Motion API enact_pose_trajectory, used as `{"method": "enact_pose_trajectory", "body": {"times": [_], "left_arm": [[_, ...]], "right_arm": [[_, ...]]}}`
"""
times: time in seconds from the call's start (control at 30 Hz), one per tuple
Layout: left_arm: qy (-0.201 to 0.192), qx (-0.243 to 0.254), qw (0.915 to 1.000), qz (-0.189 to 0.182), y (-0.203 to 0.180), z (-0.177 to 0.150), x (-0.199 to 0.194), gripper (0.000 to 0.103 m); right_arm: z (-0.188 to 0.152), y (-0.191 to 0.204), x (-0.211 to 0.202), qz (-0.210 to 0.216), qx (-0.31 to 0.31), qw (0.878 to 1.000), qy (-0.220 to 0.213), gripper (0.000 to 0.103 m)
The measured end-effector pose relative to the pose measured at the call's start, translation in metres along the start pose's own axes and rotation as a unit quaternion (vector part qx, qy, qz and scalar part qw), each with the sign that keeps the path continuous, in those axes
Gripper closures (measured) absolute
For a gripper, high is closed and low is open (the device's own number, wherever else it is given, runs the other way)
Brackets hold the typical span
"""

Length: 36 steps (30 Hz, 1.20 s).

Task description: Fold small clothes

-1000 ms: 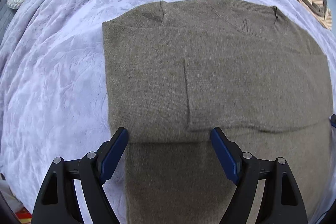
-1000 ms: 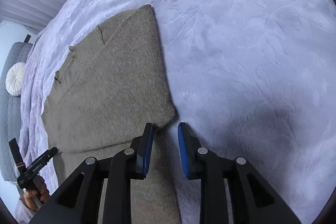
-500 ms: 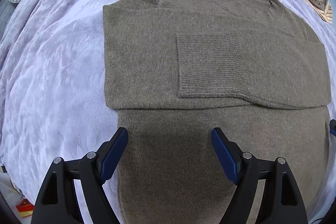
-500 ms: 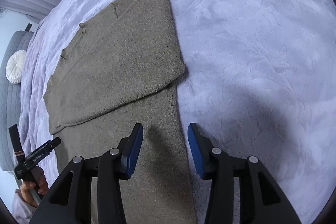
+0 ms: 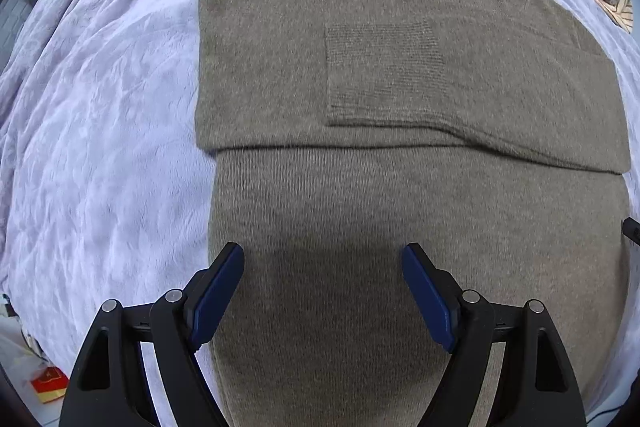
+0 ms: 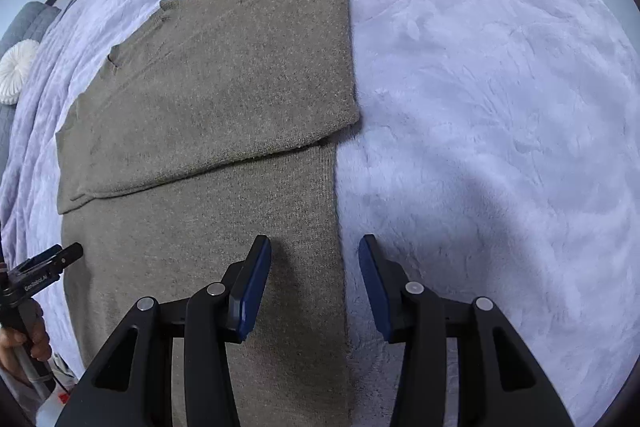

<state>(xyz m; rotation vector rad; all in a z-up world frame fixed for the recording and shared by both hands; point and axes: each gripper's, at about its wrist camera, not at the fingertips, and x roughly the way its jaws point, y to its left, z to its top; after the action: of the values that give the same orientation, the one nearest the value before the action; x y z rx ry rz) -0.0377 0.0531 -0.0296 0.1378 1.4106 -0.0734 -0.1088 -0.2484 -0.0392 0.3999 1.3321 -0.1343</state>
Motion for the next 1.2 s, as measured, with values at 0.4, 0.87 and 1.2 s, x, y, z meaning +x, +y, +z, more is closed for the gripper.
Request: {"method": "enact_pose_trajectory", "body": {"times": [0.4,0.87,1.2], "left_arm": [[0.005,-0.004,1.0000,-0.007,-0.011,-0.040,-0.019,0.021],[0.015,0.008,0.9986,-0.049,0.036,-0.089,-0.027,0.021],[0.085,0.044,0.9802,-0.173,0.079,-0.168,-0.037,0.021]], "right_arm": [[-0.002,0.007,-0.003,-0.019,-0.024,1.000,-0.002,0.051],[-0.032,0.024,-0.015,-0.041,-0.029,0.999,-0.007,0.051],[-0.119,-0.031,-0.040,0.116,0.075,0.990,0.034,0.050]]}}
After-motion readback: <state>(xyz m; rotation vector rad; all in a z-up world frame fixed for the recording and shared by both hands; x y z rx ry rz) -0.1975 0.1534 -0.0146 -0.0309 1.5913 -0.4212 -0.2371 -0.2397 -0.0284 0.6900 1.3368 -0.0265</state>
